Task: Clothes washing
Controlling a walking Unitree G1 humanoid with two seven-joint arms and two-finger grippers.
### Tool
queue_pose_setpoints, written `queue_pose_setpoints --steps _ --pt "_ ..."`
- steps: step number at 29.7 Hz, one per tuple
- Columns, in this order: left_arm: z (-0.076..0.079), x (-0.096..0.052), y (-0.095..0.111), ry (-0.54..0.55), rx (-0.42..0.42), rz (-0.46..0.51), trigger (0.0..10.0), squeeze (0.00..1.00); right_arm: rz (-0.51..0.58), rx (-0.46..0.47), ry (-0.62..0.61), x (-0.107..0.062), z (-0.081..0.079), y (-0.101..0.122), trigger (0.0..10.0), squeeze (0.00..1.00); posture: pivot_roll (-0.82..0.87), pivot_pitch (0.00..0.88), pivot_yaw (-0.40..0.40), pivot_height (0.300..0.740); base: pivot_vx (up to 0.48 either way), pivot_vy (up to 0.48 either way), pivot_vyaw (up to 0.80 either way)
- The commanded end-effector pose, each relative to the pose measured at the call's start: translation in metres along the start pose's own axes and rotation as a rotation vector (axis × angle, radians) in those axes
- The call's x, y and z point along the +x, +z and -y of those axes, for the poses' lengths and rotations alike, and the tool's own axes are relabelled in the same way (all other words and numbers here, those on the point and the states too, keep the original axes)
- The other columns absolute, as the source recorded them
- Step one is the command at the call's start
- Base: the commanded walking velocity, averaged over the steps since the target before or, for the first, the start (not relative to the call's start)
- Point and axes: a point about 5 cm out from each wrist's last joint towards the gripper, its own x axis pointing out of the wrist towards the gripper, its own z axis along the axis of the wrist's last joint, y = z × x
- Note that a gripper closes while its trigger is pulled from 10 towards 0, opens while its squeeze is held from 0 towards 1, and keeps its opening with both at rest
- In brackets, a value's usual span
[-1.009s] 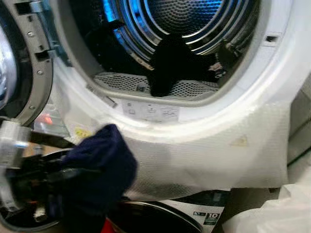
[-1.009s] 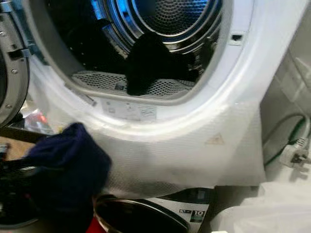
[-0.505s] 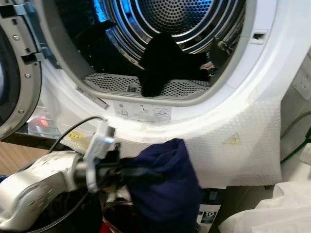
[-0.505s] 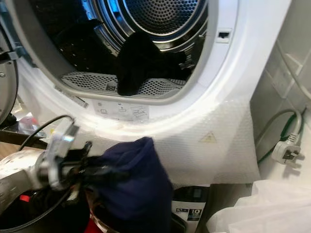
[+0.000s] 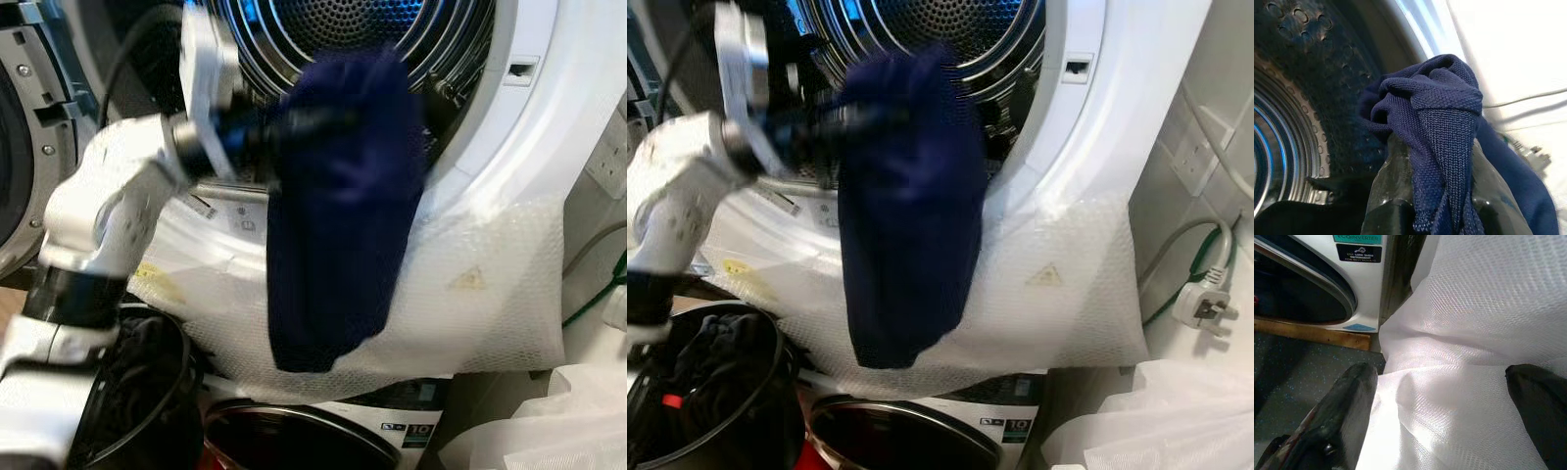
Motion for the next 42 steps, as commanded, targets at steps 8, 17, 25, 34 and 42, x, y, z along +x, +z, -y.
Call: queue_pose_setpoints --steps 8,17,25,34,42 --pt "-0.080 0.016 0.034 0.575 0.338 -0.026 10.0 0.00 -0.008 0.019 -0.008 -0.001 0.001 -0.004 10.0 0.00 0.11 0.000 0.013 0.740 0.000 0.000 0.00" --pt "-0.098 -0.004 0.002 0.806 0.287 -0.144 10.0 0.00 -0.021 0.030 -0.021 -0.002 0.005 -0.012 10.0 0.00 0.06 0.000 0.019 0.740 0.000 0.000 0.00" --pt "-0.088 -0.004 -0.035 0.727 0.142 -0.249 10.0 0.00 -0.032 0.042 -0.057 -0.005 0.018 -0.025 10.0 0.00 -0.01 0.000 0.026 0.740 0.000 0.000 0.00" --pt "-0.069 0.016 -0.049 0.434 0.126 -0.285 10.0 0.00 -0.070 0.036 -0.083 -0.012 0.030 -0.049 10.0 0.00 -0.05 0.005 0.029 0.740 0.000 0.000 0.00" --pt "-0.064 0.045 -0.031 0.339 0.202 -0.259 10.0 0.00 -0.080 0.056 -0.117 -0.016 0.038 -0.060 10.0 0.00 -0.09 0.000 0.045 0.740 0.000 0.000 0.00"
